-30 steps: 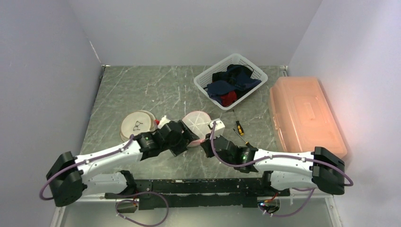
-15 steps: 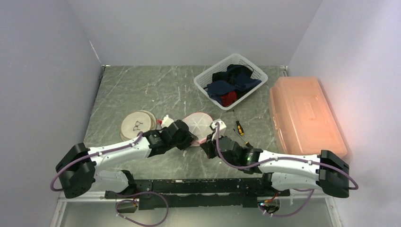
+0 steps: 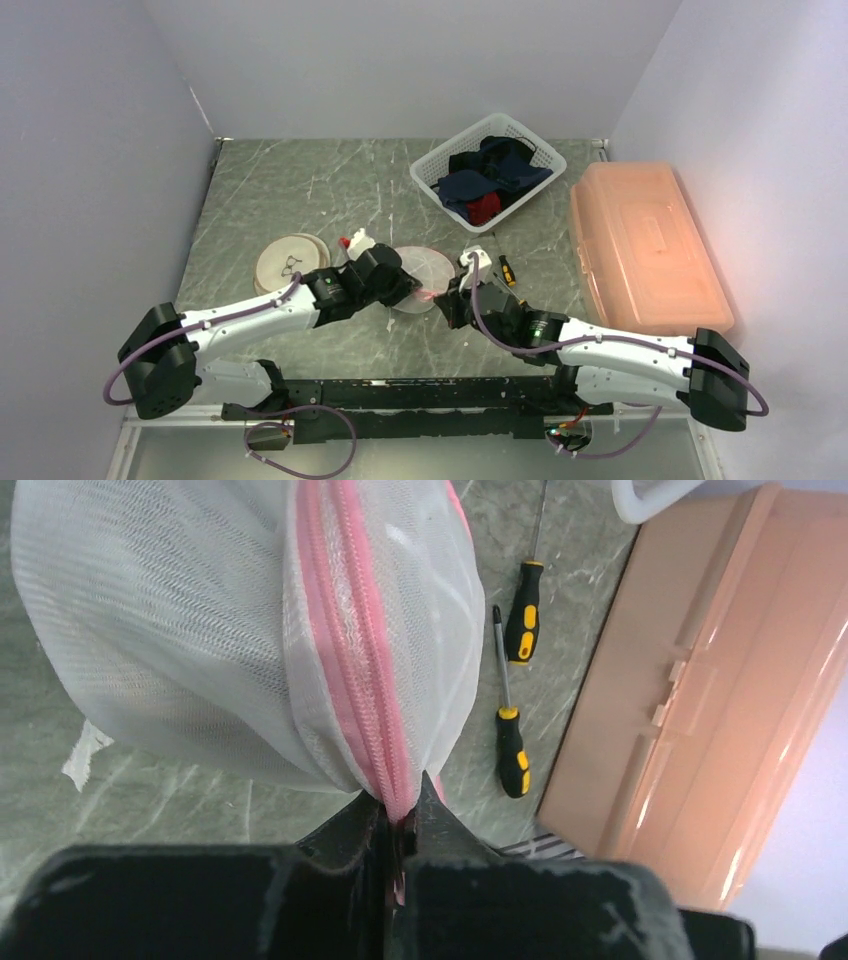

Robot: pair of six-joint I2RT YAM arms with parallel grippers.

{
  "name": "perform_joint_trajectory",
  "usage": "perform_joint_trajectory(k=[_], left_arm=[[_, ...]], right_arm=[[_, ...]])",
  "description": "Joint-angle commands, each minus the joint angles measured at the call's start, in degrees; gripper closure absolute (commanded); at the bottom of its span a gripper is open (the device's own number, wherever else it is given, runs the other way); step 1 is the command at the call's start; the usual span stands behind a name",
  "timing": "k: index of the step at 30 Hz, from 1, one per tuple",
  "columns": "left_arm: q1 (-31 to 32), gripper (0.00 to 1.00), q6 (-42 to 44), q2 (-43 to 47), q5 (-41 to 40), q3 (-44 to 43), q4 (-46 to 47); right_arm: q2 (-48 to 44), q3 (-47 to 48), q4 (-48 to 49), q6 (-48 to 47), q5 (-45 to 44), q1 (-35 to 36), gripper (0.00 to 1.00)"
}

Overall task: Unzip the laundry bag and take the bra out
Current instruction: Unzip the laundry bag at the center of the board.

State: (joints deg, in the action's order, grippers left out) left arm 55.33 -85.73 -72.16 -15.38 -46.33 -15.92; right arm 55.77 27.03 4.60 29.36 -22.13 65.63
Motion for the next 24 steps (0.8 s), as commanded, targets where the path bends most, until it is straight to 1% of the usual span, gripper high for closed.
perform_joint_trajectory(k=[1,5,14,24], left_arm=[[-0.71,0.97,8.98,2.19,-1.0,-2.39,0.84],[-2.54,0.97,11.43,3.47,2.61,-2.44,1.2],[-6.69,0.97,15.14,5.1,11.79,0.62,6.28],[-7.3,0.97,17.32,4.11,16.13,1.66,7.73]], right_arm=[[-2.12,0.59,-4.13,-0.57,0.18,-3.68,1.0],[-3.39,0.1,-4.34,-0.27,0.82,-5.71,1.0],[-2.55,-1.22,-5.53,0.59,1.31,-8.68,1.0],[-1.1,-1.71,-5.38,2.14,0.33,-9.9,1.0]])
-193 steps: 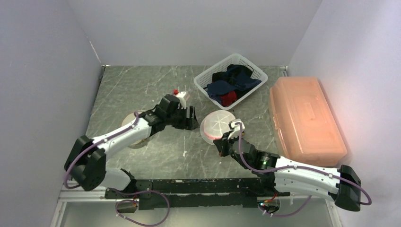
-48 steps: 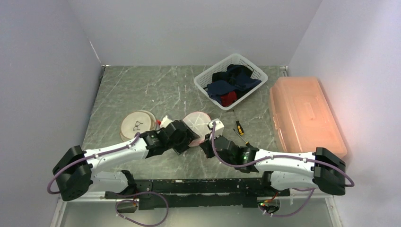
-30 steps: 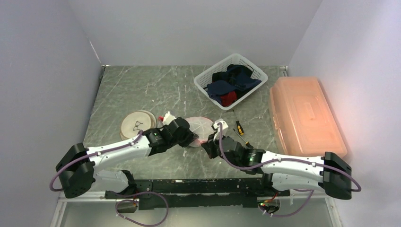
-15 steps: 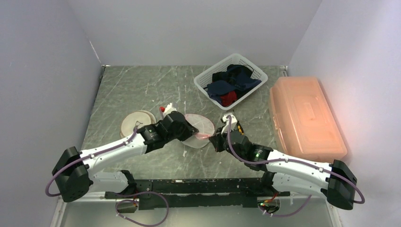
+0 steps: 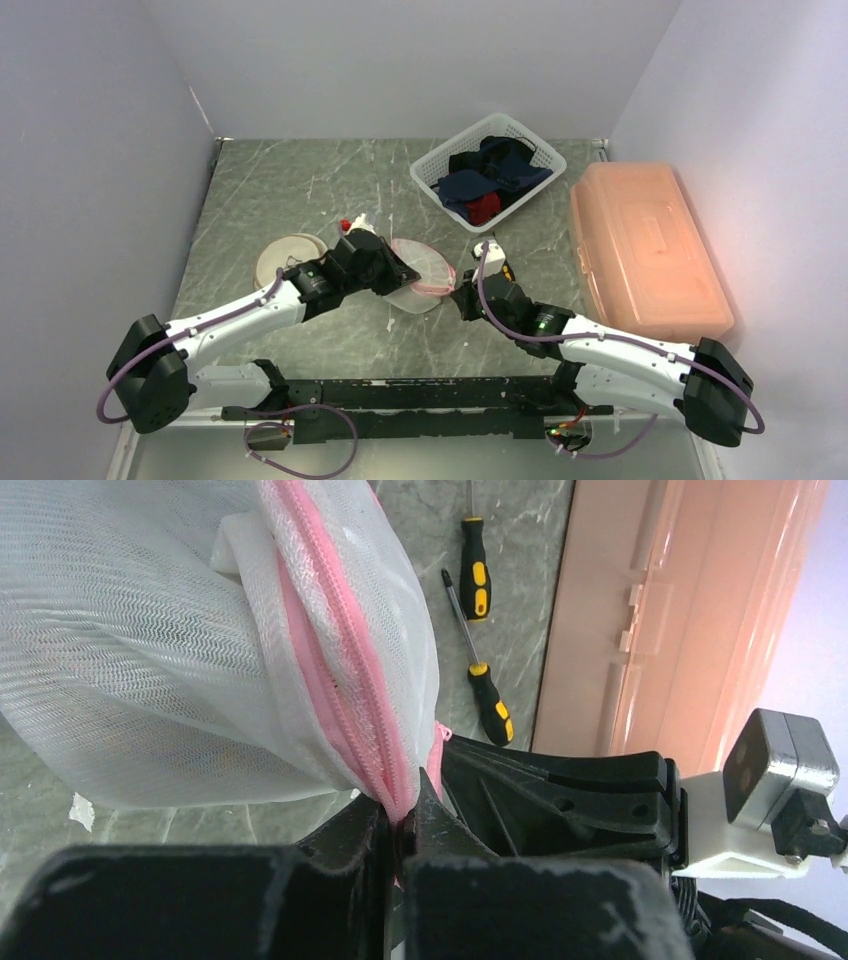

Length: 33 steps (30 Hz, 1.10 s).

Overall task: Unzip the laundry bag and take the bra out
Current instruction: Unzip the laundry bag at the center of the board.

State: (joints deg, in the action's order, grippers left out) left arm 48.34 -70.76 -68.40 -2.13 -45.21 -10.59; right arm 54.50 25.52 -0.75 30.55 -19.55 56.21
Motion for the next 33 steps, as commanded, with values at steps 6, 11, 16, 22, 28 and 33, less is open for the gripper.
perform_joint_trajectory(k=[6,11,16,22,28,33], left_arm=[[-0.98,0.97,3.06,1.3,3.36,2.45,2.36],[-1.93,0.89,4.47,1.52,3.45,3.38,1.43],[-2.73,0.61,5.58,2.48,3.14,3.66,0.19],[-3.07,0.21,8.37,4.13,2.56,0.75,-5.84],[-3.07,0.08,14.45,9.81,-2.36,-3.97,-20.27],[-3.12,0.08,20.87,16.81,-7.78,-6.81,-29.36]], right_arm=[[0.55,-0.3,-0.76,1.47,-2.96,-0.74,1.0],[0.26,0.16,0.06,1.35,-0.65,-0.83,0.91],[-2.16,3.07,-2.77,1.35,1.5,-0.82,0.52],[-4.47,6.63,-7.71,1.34,3.73,-0.79,0.18],[-7.16,6.16,-7.5,1.53,2.69,-1.11,0.17],[-9.69,5.26,-4.75,1.42,2.8,-1.74,0.17]])
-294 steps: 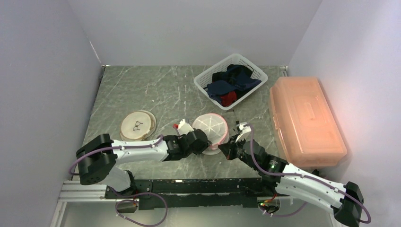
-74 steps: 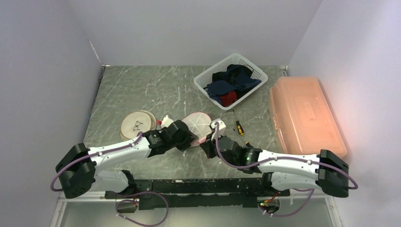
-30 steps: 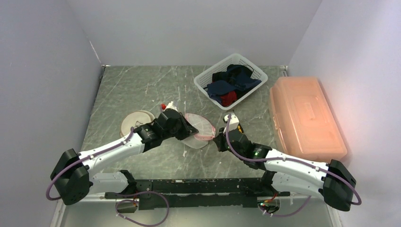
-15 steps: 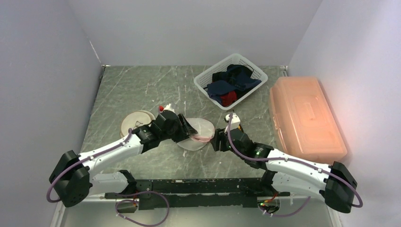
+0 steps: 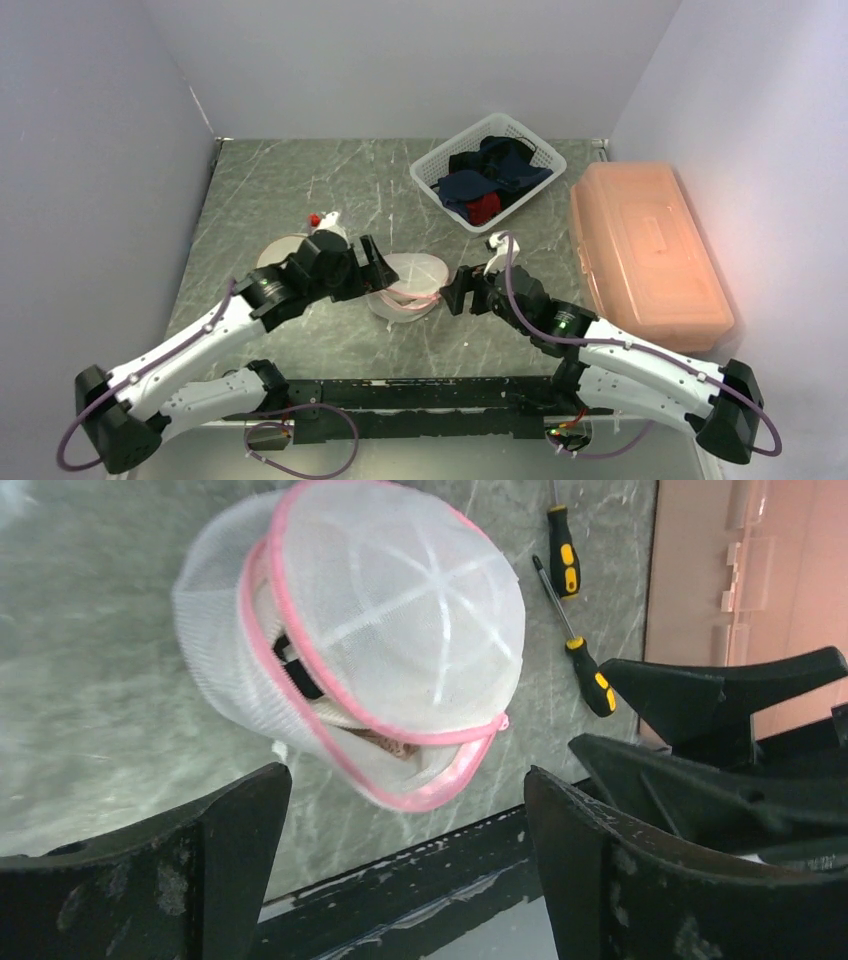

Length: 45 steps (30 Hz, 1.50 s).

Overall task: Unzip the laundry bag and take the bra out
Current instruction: Unzip the laundry bag at the center of the board, then open the laundry bag at the center of the board.

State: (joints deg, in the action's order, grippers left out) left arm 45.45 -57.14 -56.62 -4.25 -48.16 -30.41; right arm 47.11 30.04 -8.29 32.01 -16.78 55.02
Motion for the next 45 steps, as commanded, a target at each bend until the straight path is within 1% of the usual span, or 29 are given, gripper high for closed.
perform_joint_trajectory(k=[1,4,6,8,10,12,14,18,23,28,31,34,37,41,45], left_arm=[[-0.19,0.09,8.57,6.26,-6.35,-4.33,-10.38],[-0.2,0.1,11.48,9.03,-8.21,-4.39,-9.37],[-0.19,0.09,13.69,9.35,-8.17,-3.23,-5.57],[-0.72,0.1,14.5,7.61,-7.38,-1.99,-1.67],[-2.11,0.14,14.81,3.59,-4.51,-1.79,2.07],[-3.0,0.23,14.64,1.09,-1.82,-1.39,5.97],[-3.39,0.28,14.89,-0.34,0.11,-0.19,10.11],[-4.23,0.38,14.79,-2.88,-0.6,1.0,10.56],[-7.02,0.44,10.68,-1.95,0.99,7.67,12.17],[-7.79,0.44,7.03,1.36,1.08,14.11,13.46],[-7.92,0.43,6.16,3.02,1.28,16.13,14.5],[-7.99,0.39,5.64,4.41,2.14,16.86,16.22],[-8.34,0.31,4.37,5.27,3.61,17.53,18.44],[-9.24,0.24,0.93,3.61,8.87,18.73,23.56],[-10.27,0.22,-3.76,-0.84,14.45,20.67,29.8]], right_arm=[[-2.56,0.6,3.59,-0.23,0.14,-0.55,0.17],[-1.57,0.5,6.07,-0.76,0.97,-0.75,0.17],[0.64,0.98,7.57,-0.8,2.05,-0.73,0.17],[3.27,1.38,10.03,-0.44,3.14,-0.79,0.18],[5.75,2.07,11.84,-0.14,3.7,-0.76,0.18],[7.42,2.95,12.99,-0.11,3.95,-0.79,0.19],[8.54,3.25,13.55,-0.2,4.07,-0.77,0.2],[8.64,2.52,13.61,-0.33,4.38,-0.75,0.21],[7.14,0.74,13.91,-0.14,4.35,-0.78,0.21],[7.46,0.55,14.08,-0.95,5.18,-0.71,0.21],[8.33,1.41,13.75,-2.06,6.12,-0.67,0.21],[8.59,2.27,13.6,-3.11,6.88,-0.44,0.22],[8.78,3.04,12.94,-3.55,6.87,-0.11,0.22],[8.46,2.63,13.02,-3.11,6.5,-0.15,0.22],[8.04,2.06,12.79,-2.6,6.08,-0.04,0.22]])
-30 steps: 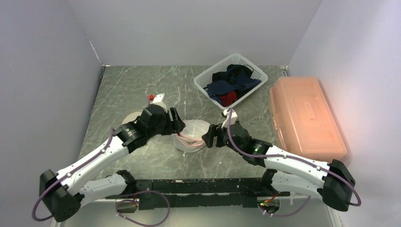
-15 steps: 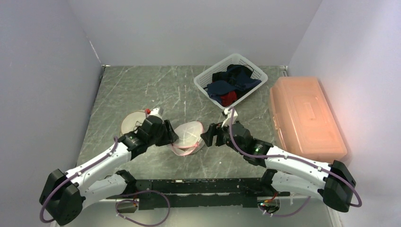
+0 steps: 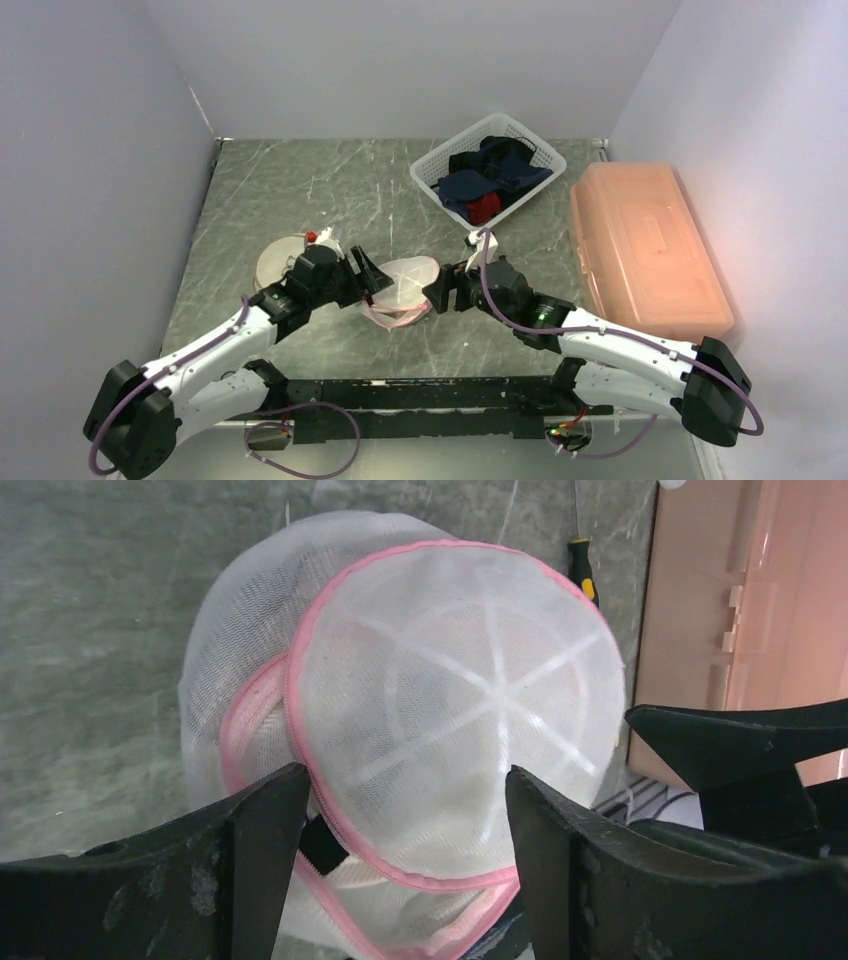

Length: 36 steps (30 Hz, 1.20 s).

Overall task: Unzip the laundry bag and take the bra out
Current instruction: Open the laundry bag at the center of the board.

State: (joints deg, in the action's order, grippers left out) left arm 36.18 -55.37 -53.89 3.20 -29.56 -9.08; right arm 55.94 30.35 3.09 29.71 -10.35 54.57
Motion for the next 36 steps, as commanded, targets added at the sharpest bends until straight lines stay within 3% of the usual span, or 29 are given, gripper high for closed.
perform_joint_trajectory(k=[1,11,15,19,27,36], left_arm=[[-1.23,0.23,-6.65,-4.58,7.86,2.8,11.63],[-3.25,0.17,-15.48,-8.86,12.62,7.83,22.08],[-3.49,0.23,-16.04,-6.78,11.54,9.26,25.63],[-3.48,0.3,-12.75,-3.17,9.65,8.31,25.67],[-3.49,0.34,-4.7,-0.79,8.94,3.08,18.9],[-3.08,0.4,5.55,-6.07,12.41,-5.09,14.7]], right_arm=[[-1.02,1.53,1.31,-0.25,-0.41,0.32,0.22],[-6.33,-0.25,-1.35,-0.15,-3.88,0.36,0.22],[-7.82,-1.2,-1.44,0.09,-4.56,0.32,0.22],[-8.83,-1.72,-1.56,0.17,-5.07,0.36,0.22],[-10.32,-2.48,-1.95,0.26,-5.93,0.34,0.22],[-15.26,-2.02,-4.79,0.0,-9.75,0.34,0.21]])
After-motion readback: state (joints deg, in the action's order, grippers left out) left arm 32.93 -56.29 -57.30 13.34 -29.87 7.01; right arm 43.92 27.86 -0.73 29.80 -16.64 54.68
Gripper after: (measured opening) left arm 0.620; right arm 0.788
